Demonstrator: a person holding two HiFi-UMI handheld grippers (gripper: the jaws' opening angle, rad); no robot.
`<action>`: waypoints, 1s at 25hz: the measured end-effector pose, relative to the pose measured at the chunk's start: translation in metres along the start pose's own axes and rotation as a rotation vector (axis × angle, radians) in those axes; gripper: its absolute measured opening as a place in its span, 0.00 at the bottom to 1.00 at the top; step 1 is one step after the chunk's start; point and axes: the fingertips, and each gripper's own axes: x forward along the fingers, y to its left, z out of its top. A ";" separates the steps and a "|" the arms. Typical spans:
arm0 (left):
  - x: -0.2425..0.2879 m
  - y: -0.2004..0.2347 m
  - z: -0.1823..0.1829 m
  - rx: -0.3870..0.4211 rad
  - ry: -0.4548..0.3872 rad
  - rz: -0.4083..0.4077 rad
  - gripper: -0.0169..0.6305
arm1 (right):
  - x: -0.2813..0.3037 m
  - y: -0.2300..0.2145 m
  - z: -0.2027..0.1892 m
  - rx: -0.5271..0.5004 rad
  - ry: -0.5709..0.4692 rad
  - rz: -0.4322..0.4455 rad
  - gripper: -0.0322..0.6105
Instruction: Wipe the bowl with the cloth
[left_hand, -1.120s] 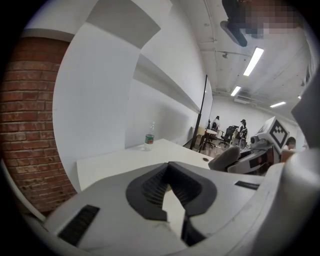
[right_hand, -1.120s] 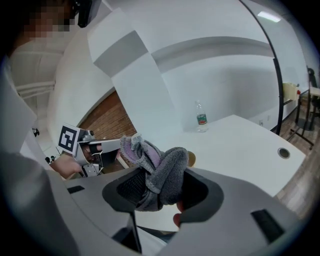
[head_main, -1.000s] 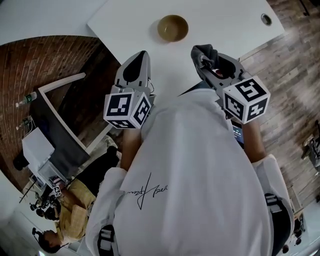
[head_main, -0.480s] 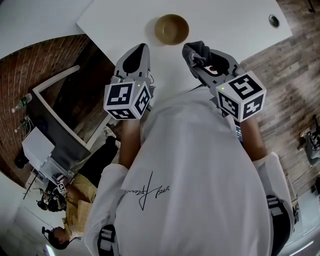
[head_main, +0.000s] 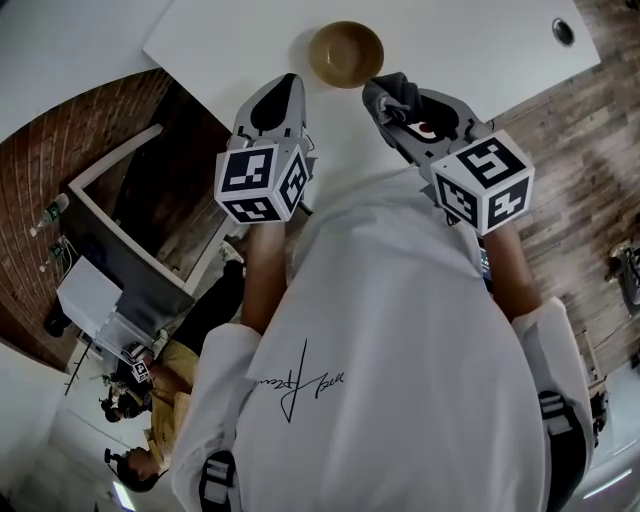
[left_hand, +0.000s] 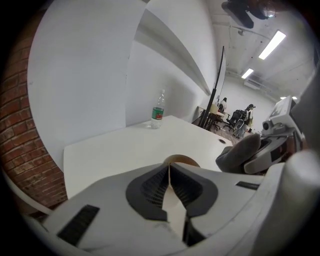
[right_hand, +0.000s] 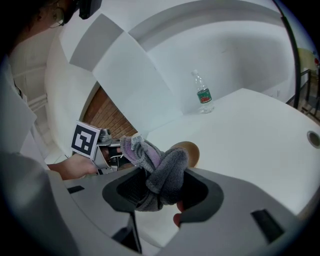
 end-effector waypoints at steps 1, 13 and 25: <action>0.003 0.000 -0.001 -0.001 0.006 -0.004 0.05 | 0.001 -0.001 -0.001 0.005 0.003 0.000 0.33; 0.031 0.013 -0.009 0.064 0.065 0.002 0.07 | 0.020 -0.012 -0.002 0.019 0.006 -0.054 0.33; 0.058 0.009 -0.014 0.010 0.095 -0.032 0.11 | 0.032 -0.013 -0.014 -0.028 0.051 -0.064 0.33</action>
